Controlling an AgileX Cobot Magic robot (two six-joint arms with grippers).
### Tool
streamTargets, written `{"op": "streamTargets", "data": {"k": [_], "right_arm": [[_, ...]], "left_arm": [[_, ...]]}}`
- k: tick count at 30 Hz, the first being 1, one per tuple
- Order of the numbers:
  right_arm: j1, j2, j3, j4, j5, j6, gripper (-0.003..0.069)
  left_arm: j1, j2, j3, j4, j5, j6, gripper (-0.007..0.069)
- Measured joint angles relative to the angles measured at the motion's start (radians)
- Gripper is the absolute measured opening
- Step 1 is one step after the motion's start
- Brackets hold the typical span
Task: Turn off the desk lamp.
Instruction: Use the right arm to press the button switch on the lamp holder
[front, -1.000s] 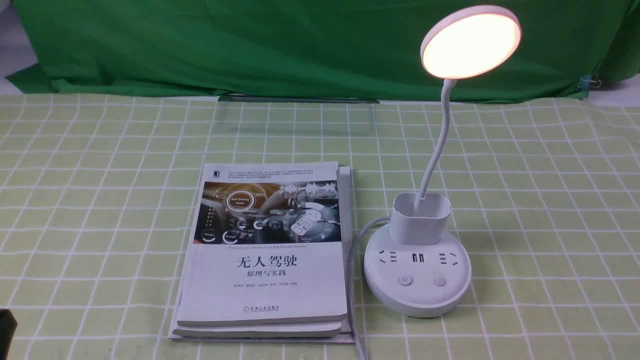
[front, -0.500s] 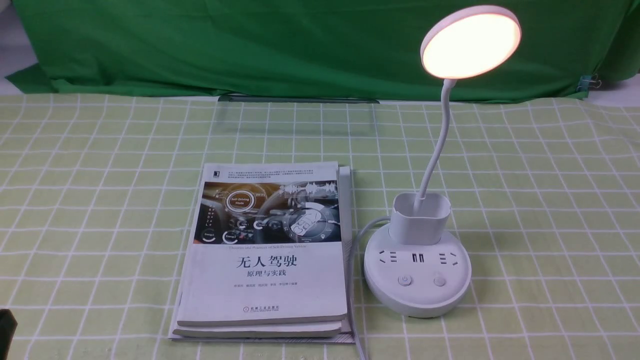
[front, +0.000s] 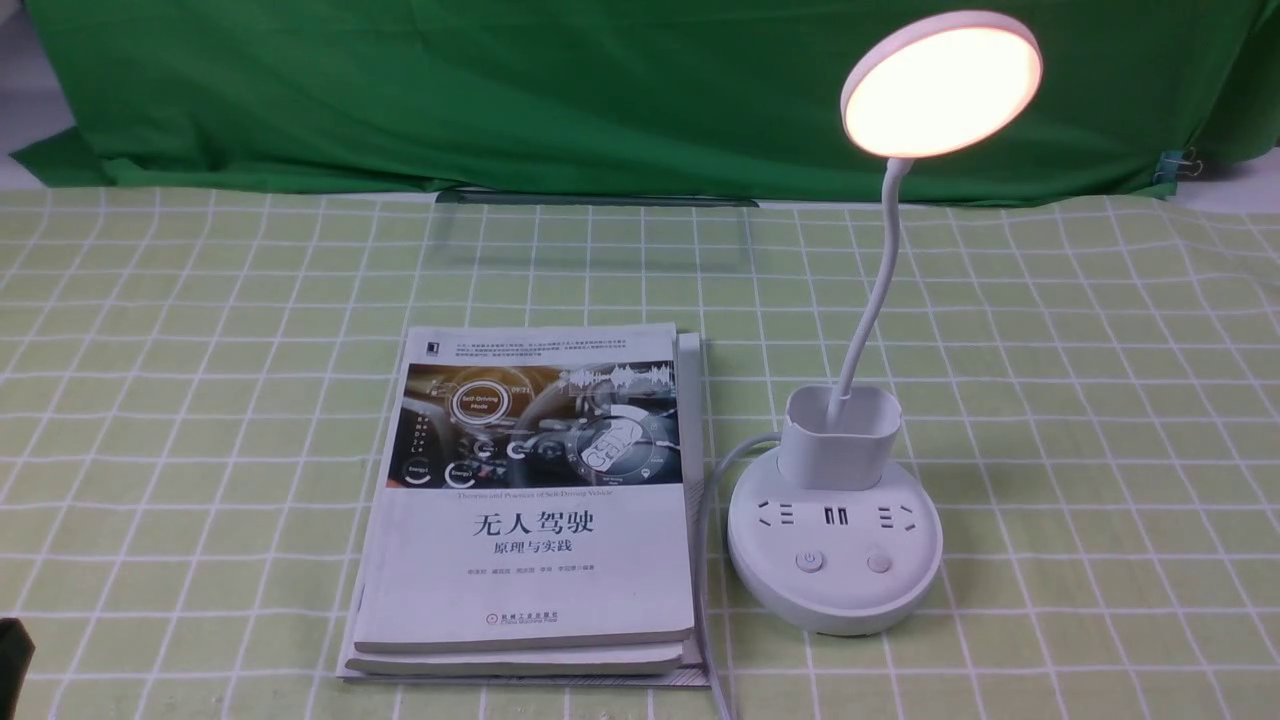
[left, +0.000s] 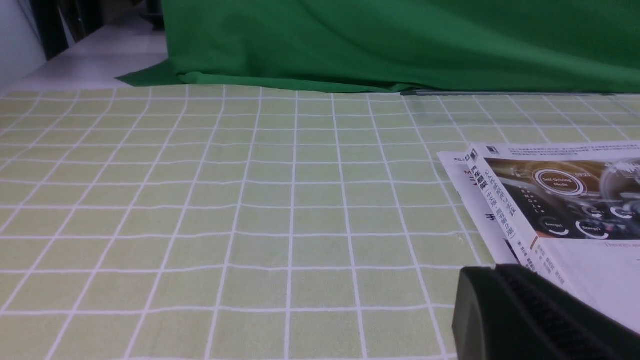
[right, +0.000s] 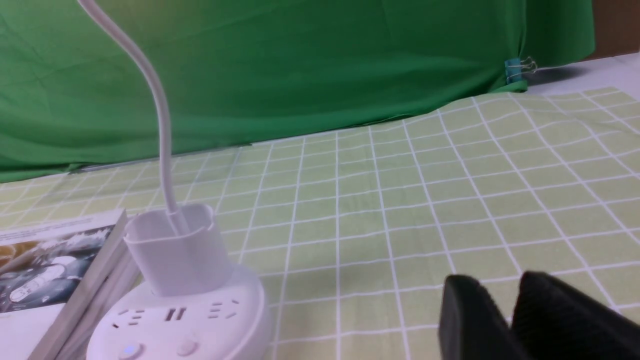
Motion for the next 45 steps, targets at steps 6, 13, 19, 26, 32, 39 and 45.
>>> {"op": "streamTargets", "data": {"k": [6, 13, 19, 26, 32, 39, 45], "right_arm": [[0.000, 0.000, 0.000, 0.000, 0.000, -0.001, 0.0151], [0.000, 0.000, 0.000, 0.000, -0.012, 0.004, 0.0151], [0.000, 0.000, 0.000, 0.029, -0.201, 0.233, 0.0151], [0.000, 0.000, 0.000, 0.031, -0.341, 0.381, 0.0151], [0.025, 0.102, -0.165, 0.033, -0.046, 0.258, 0.0158], [0.102, 0.475, -0.518, 0.033, 0.408, -0.052, 0.0152], [0.111, 0.853, -0.692, 0.033, 0.610, -0.157, 0.0152]], "left_arm": [[0.000, 0.000, 0.000, 0.000, 0.000, 0.000, 0.0001], [0.000, 0.000, 0.000, 0.000, 0.000, 0.000, 0.0001], [0.000, 0.000, 0.000, 0.000, 0.000, 0.000, 0.0001], [0.000, 0.000, 0.000, 0.000, 0.000, 0.000, 0.0001], [0.000, 0.000, 0.000, 0.000, 0.000, 0.000, 0.0001], [0.000, 0.000, 0.000, 0.000, 0.000, 0.000, 0.0001], [0.000, 0.000, 0.000, 0.000, 0.000, 0.000, 0.0001]]}}
